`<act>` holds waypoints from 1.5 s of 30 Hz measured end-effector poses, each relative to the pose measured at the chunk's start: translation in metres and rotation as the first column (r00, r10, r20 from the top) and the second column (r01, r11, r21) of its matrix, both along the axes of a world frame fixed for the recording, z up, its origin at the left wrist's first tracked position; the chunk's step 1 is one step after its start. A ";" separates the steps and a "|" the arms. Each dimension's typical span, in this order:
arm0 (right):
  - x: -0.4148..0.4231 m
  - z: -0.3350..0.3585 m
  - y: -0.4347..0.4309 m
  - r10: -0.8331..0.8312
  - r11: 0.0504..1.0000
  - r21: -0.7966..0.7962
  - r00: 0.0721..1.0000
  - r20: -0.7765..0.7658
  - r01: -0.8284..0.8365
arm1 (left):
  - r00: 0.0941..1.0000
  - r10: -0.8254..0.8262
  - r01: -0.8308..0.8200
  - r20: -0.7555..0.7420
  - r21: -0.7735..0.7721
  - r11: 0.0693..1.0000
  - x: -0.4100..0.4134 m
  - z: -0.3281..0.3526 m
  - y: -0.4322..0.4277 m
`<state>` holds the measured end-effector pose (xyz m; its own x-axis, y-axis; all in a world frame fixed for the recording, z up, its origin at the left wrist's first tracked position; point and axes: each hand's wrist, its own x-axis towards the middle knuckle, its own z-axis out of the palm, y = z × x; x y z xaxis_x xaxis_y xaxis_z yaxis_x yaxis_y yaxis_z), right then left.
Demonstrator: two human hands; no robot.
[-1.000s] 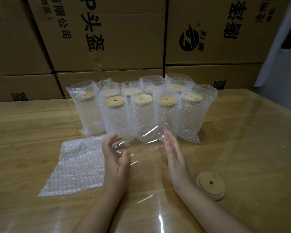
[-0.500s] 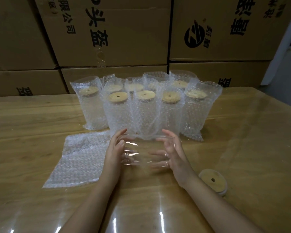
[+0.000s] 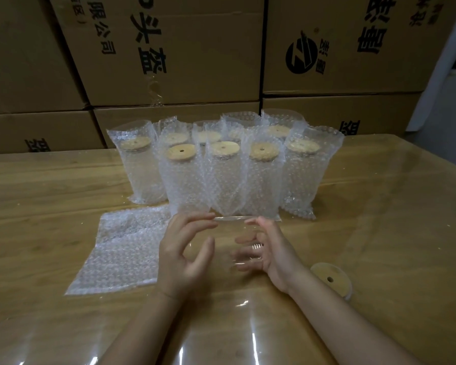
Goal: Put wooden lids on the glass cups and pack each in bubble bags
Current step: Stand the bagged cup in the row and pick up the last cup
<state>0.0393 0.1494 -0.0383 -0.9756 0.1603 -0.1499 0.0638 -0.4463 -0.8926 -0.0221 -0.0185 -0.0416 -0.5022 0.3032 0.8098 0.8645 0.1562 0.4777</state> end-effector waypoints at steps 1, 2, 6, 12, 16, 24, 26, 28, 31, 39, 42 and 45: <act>0.001 0.001 -0.001 -0.036 0.999 0.013 0.998 -0.054 0.037 | 0.993 -0.010 0.001 0.114 0.076 0.997 0.001 0.001 0.003; 0.003 0.000 -0.002 -0.069 0.996 0.052 0.990 -0.120 0.076 | 0.964 -0.040 -0.006 0.264 0.169 0.986 0.002 0.004 0.006; 0.009 -0.008 -0.006 -0.129 0.907 0.316 0.899 -0.419 0.277 | 0.604 -0.385 0.003 0.698 0.481 0.877 0.002 0.012 0.009; 0.012 -0.006 0.009 0.260 0.477 0.648 0.609 -0.750 0.594 | -0.011 -0.407 0.061 0.913 0.407 0.911 -0.007 0.019 -0.010; 0.009 -0.009 0.005 0.269 0.428 0.656 0.605 -0.749 0.622 | 0.087 -0.475 0.004 0.875 0.477 0.879 -0.007 0.018 -0.008; 0.005 -0.006 0.000 -0.196 0.946 0.178 0.917 -0.347 0.270 | 0.933 -0.183 0.229 0.309 -0.119 0.966 0.008 0.026 -0.006; 0.003 -0.003 0.002 -0.239 0.947 0.136 0.920 -0.311 0.292 | 0.962 -0.111 0.204 0.248 -0.388 0.899 0.009 0.032 -0.008; 0.002 -0.002 0.000 -0.272 0.949 0.084 0.926 -0.262 0.302 | 0.982 -0.022 0.132 0.189 -0.590 0.796 0.011 0.036 -0.008; 0.001 0.000 -0.006 -0.304 0.950 0.012 0.931 -0.203 0.313 | 0.975 0.046 0.129 0.218 -0.718 0.684 0.011 0.040 -0.003; -0.003 0.007 -0.015 -0.379 0.902 -0.306 0.898 -0.224 0.304 | 0.765 -0.177 0.248 0.619 -0.030 0.968 0.043 0.024 0.046; -0.001 0.001 -0.022 -0.281 0.958 -0.119 0.929 -0.240 0.259 | 0.741 -0.232 0.161 0.630 0.169 0.972 0.045 0.021 0.054; 0.005 -0.006 -0.034 -0.187 0.981 0.010 0.952 -0.244 0.196 | 0.864 -0.150 0.130 0.480 0.074 0.989 0.035 0.023 0.046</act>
